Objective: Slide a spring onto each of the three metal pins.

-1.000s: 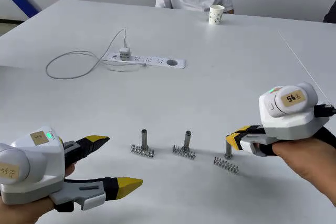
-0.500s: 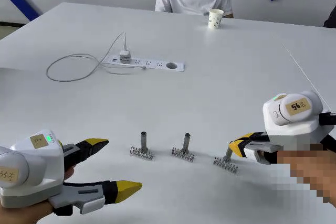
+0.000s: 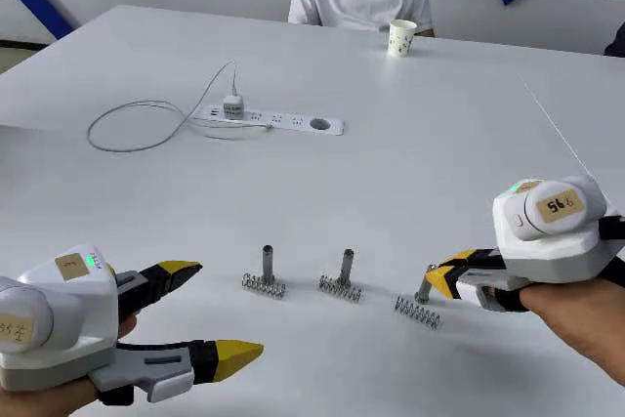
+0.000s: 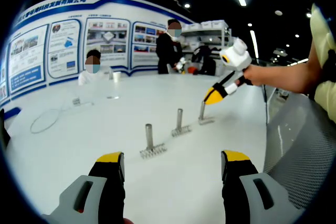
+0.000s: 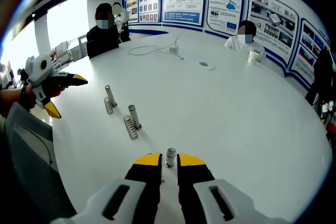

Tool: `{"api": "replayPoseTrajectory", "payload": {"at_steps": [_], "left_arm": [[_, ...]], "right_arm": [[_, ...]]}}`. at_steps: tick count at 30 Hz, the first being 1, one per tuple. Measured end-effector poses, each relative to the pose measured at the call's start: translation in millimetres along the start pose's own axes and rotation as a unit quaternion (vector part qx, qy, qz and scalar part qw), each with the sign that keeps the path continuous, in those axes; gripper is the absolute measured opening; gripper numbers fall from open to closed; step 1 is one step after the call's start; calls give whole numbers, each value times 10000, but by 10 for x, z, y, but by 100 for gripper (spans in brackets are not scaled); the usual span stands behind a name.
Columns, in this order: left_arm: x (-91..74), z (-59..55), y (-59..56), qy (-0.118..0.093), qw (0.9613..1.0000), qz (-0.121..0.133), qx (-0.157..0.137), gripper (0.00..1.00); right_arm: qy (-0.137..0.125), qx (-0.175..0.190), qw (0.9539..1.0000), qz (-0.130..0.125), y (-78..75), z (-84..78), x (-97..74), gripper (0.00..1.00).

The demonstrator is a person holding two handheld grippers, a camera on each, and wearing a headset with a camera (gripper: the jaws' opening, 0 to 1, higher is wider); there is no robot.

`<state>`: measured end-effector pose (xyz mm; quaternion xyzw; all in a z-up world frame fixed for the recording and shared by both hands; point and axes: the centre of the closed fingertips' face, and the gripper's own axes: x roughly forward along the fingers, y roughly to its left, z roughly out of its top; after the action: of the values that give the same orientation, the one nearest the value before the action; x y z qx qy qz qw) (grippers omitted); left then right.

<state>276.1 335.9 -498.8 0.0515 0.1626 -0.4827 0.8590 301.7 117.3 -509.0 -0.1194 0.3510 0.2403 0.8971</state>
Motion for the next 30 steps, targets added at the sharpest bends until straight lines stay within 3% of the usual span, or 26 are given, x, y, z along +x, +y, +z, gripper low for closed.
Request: {"api": "replayPoseTrajectory", "payload": {"at_steps": [12, 19, 30], "left_arm": [[17, 8, -24, -9, 10000, -43, 12, 77], [25, 24, -37, -10, 10000, -68, 30, 77], [16, -3, -21, 21, 10000, -61, 17, 76]], "right_arm": [[134, -109, 9998, 97, 10, -188, -67, 15], [176, -236, 9992, 282, 65, -208, -38, 16], [410, -485, 9962, 592, 139, -365, 57, 16]]}}
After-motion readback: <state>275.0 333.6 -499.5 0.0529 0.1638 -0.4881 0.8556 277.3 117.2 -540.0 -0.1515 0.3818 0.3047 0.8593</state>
